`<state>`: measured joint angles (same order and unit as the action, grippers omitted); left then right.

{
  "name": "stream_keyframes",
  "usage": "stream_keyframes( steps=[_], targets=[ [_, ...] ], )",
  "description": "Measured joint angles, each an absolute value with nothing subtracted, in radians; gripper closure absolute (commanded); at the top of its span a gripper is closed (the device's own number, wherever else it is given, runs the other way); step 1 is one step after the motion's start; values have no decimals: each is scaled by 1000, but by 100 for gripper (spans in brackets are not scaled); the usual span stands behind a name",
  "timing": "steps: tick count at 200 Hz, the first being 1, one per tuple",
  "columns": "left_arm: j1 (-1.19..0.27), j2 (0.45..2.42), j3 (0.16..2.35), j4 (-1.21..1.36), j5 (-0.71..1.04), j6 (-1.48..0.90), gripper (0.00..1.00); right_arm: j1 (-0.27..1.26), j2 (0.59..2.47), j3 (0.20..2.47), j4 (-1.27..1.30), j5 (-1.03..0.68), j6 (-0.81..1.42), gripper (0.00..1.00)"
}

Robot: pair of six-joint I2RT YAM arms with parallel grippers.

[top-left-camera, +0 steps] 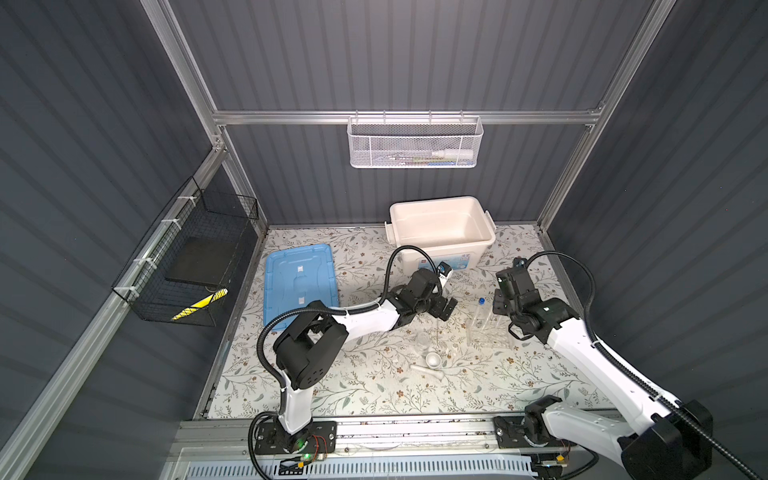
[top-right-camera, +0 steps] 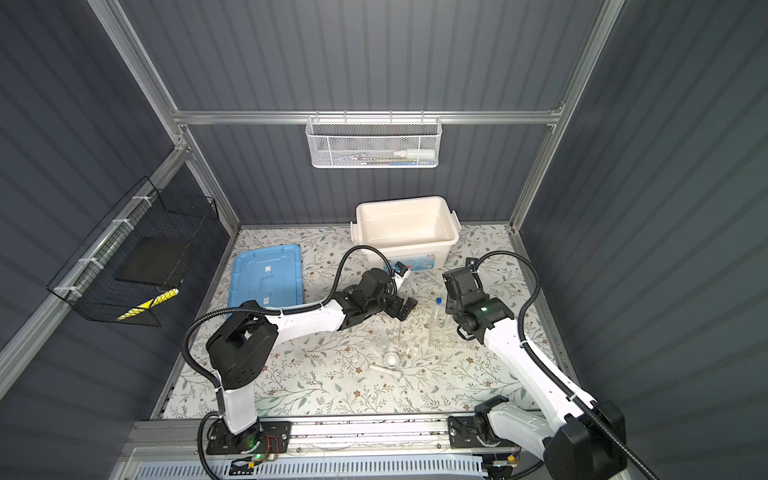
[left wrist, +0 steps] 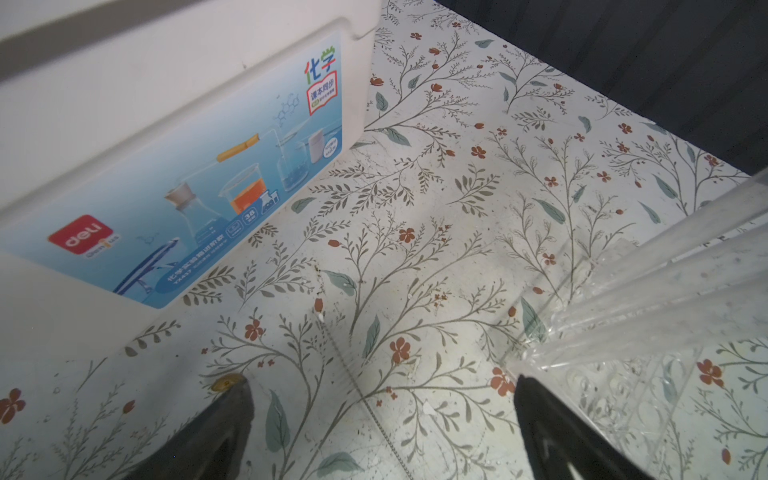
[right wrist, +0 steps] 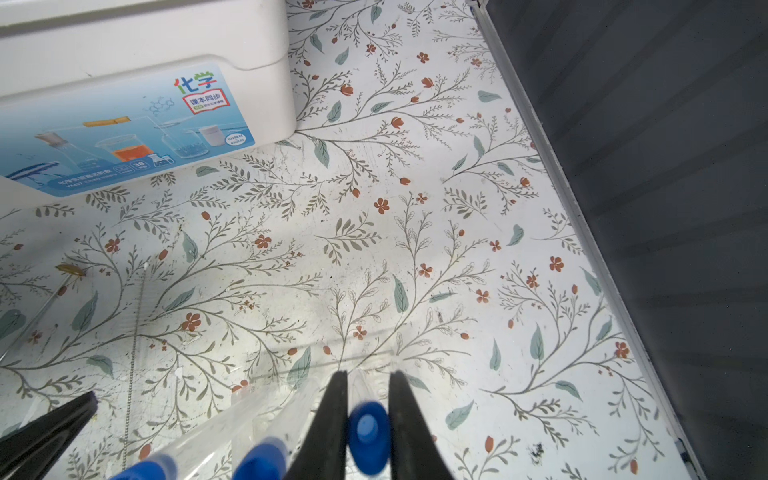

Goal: Organize the chemistry lab equipment

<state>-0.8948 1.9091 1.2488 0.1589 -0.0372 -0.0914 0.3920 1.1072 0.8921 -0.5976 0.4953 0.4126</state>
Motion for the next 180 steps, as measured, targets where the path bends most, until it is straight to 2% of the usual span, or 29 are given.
stream_keyframes(
  steps=[142, 180],
  targets=[
    [-895, 1909, 1249, 159, -37, -91, 0, 395, 1108, 888, -598, 482, 426, 74],
    [-895, 1909, 1249, 159, -38, -91, 0, 395, 1108, 888, -599, 481, 427, 68]
  ],
)
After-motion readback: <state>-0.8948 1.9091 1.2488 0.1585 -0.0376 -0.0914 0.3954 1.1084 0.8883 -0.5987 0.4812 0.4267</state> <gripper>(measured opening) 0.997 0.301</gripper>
